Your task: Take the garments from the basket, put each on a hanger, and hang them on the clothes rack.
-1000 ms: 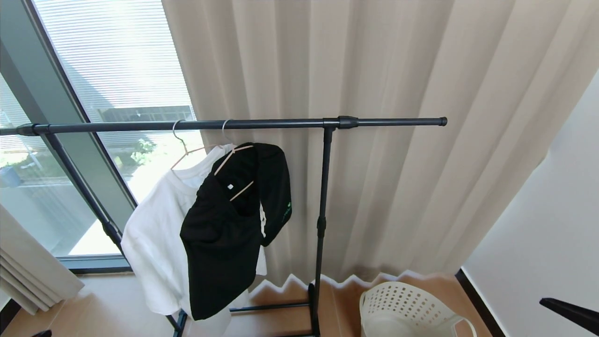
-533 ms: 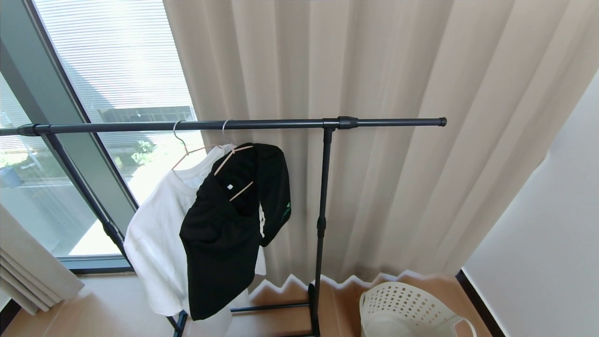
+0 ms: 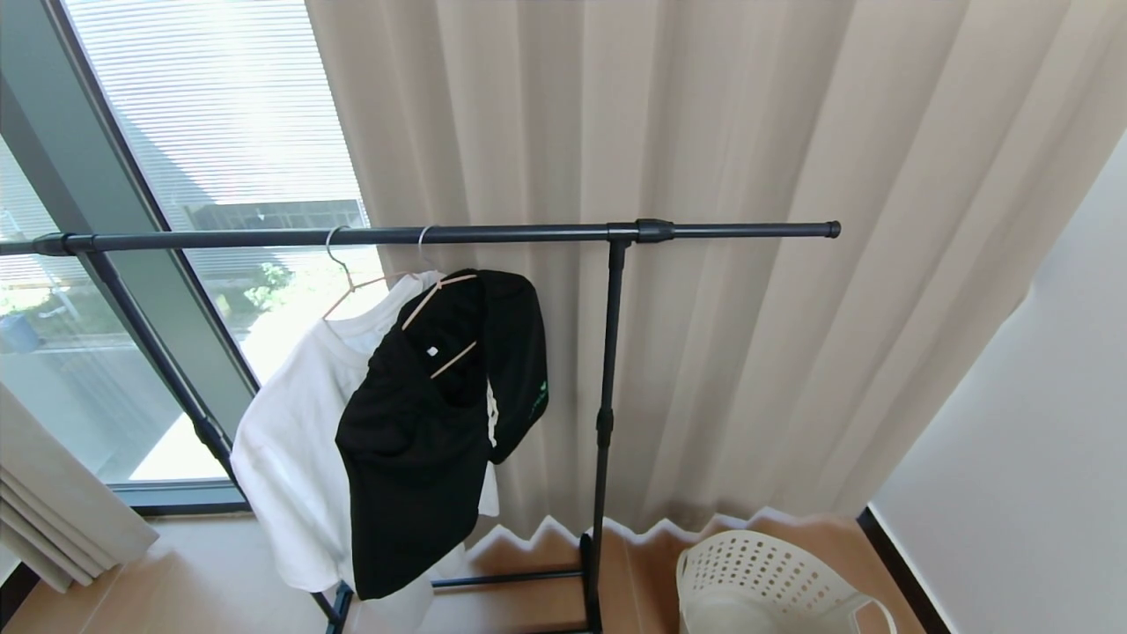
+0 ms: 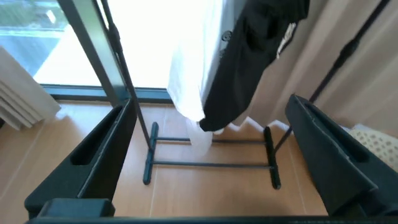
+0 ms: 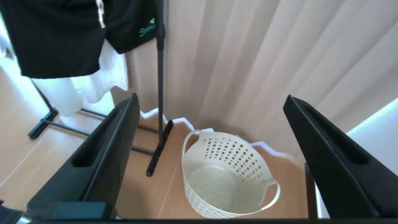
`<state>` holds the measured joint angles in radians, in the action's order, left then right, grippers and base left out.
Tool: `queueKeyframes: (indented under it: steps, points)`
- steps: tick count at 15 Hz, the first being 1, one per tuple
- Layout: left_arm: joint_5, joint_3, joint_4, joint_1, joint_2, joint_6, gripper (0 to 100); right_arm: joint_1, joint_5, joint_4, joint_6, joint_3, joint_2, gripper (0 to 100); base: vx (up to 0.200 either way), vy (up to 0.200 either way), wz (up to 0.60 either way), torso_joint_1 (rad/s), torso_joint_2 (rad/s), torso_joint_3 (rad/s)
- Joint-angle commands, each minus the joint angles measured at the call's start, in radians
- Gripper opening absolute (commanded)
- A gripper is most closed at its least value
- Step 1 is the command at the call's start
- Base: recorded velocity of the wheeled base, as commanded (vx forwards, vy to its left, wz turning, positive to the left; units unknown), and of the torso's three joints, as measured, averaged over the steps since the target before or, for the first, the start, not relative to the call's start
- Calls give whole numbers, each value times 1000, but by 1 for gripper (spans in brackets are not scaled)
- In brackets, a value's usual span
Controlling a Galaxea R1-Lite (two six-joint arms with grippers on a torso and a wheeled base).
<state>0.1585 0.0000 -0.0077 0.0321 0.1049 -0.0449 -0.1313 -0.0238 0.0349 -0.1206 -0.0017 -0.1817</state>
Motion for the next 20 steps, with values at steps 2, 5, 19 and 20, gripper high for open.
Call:
queueKeyframes:
  steps: [2, 5, 19, 20]
  points:
    - [-5, 0, 2, -34, -85, 2, 100, 191, -16, -1, -13, 0, 99, 100, 0, 0, 0, 0, 0, 0]
    - [-13, 0, -3, -34, -102, 3, 100, 183, 1, 2, 7, 0, 102, 100, 0, 0, 0, 0, 0, 0]
    - [-14, 0, -2, -32, -103, 2, 100, 137, 50, 17, 115, 2, 182, 100, 0, 0, 0, 0, 0, 0]
    - [-14, 0, -3, -32, -103, 2, 100, 137, 128, 10, 105, 2, 182, 100, 0, 0, 0, 0, 0, 0]
